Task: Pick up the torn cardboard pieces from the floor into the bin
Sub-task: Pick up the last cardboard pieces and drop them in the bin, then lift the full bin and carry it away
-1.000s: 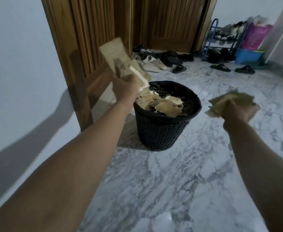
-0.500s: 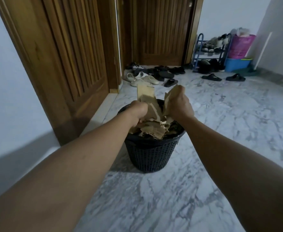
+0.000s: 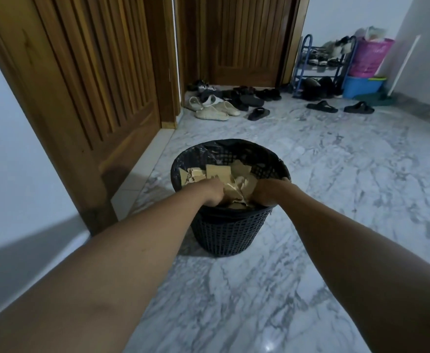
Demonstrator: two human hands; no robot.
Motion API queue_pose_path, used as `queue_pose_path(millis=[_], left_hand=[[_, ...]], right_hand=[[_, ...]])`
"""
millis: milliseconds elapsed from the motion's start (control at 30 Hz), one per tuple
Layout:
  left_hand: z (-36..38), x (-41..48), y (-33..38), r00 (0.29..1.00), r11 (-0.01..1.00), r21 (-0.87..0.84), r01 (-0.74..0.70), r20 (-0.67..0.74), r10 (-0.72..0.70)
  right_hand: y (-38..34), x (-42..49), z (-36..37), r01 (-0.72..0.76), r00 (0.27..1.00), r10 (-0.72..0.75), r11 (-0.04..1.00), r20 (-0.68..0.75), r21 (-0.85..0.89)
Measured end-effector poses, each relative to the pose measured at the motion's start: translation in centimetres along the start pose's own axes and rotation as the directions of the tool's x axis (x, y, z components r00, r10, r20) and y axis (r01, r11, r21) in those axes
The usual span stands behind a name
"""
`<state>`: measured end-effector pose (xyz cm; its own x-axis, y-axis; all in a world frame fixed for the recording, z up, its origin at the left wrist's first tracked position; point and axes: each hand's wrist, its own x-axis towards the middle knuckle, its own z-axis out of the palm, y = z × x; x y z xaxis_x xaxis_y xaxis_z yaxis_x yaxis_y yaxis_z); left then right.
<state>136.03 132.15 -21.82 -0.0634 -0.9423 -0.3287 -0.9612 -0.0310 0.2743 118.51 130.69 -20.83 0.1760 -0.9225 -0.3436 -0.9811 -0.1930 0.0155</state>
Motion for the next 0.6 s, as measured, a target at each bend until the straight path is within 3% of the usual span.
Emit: queue_pose_path(millis=[67,133,233,367,467,533,600], left_hand=[[0.3,-0.8,0.5,0.999,1.000,0.008,0.003,0.039,-0.003],[0.2,-1.9,0.3,0.998,0.999,0.011,-0.044,-0.042,0.045],[-0.5,-2.8,-1.3,0.959,0.998,0.043,-0.052,-0.275,0.062],[-1.6,-3.9,-3.2,0.946,1.000,0.009,-0.017,-0.324,0.018],[-1.8,-5.6,-4.0,0.931,0.987,-0.077,0.143,-0.329,-0.160],[-1.9,-6.5,-4.1,0.889,0.909,-0.303,0.286,-0.269,-0.369],[-1.9,-6.6,-4.2,0.866,0.788,-0.480,0.386,-0.106,-0.489]], right_hand=[[0.0,0.1,0.3,0.006,1.000,-0.006,1.000,0.005,0.010],[-0.1,-0.5,0.3,0.007,0.993,0.003,0.997,-0.122,0.081],[0.0,-3.0,-0.2,0.012,0.922,0.095,0.962,-0.375,0.273],[1.5,-4.2,-0.9,0.001,0.818,0.233,0.914,-0.526,0.407],[2.2,-5.3,-0.5,-0.144,0.856,0.383,0.822,-0.348,0.551],[2.6,-6.0,-0.2,-0.250,0.894,0.442,0.631,-0.075,0.734],[2.7,-6.7,0.0,-0.334,0.928,0.308,0.432,0.211,0.838]])
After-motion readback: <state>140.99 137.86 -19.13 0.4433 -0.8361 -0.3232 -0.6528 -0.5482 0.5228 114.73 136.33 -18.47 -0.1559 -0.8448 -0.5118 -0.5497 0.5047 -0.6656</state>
